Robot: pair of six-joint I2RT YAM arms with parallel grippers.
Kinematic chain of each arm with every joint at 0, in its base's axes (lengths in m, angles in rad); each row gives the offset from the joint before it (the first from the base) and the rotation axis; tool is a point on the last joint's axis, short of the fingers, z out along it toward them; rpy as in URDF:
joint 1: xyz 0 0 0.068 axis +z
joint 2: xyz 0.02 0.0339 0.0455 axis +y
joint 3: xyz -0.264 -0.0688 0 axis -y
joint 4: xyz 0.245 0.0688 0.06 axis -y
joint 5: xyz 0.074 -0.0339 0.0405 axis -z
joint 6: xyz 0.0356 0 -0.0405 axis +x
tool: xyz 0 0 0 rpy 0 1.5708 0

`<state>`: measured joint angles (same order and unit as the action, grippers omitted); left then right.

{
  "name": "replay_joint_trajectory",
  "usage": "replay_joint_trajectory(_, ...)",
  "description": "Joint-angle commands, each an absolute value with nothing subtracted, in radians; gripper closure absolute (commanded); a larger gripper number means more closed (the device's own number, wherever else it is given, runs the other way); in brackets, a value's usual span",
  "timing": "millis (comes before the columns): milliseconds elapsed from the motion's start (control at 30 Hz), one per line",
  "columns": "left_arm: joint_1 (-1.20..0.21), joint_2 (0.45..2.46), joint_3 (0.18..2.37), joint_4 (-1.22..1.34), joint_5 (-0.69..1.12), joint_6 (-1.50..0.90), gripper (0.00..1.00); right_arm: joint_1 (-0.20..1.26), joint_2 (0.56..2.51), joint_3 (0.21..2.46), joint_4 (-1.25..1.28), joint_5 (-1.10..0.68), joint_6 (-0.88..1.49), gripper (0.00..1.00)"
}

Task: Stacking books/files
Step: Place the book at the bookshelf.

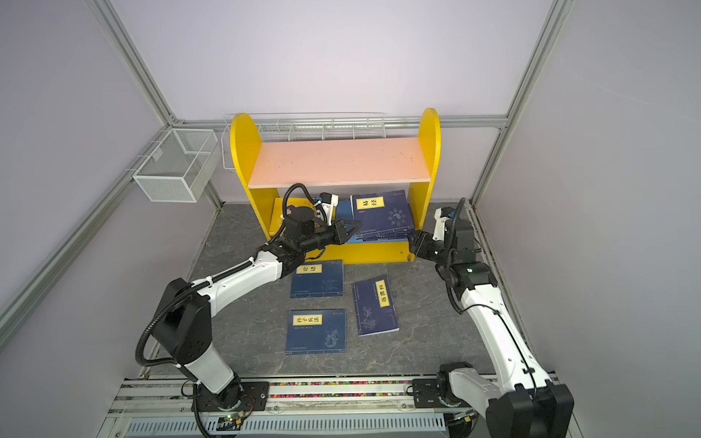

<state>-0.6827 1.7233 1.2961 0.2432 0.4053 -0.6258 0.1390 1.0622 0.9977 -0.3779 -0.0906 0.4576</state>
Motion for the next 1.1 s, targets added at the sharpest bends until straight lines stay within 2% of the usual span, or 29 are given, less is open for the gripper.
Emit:
replay_joint_trajectory(0,-0.683,1.76,1.388,0.25,0.456,-0.587,1.0,0.135,0.992,0.958,-0.444,0.094,0.469,0.34)
replay_joint_trajectory(367,-0.678,1.907,1.614,-0.034,0.465,-0.441,1.0,0.133,0.899,0.93,-0.529,0.129,0.402,0.33)
replay_joint_trajectory(1067,-0.632,2.047,1.704,-0.016,0.483,-0.521,1.0,0.132,0.899,0.957,-0.549,0.095,0.386,0.33)
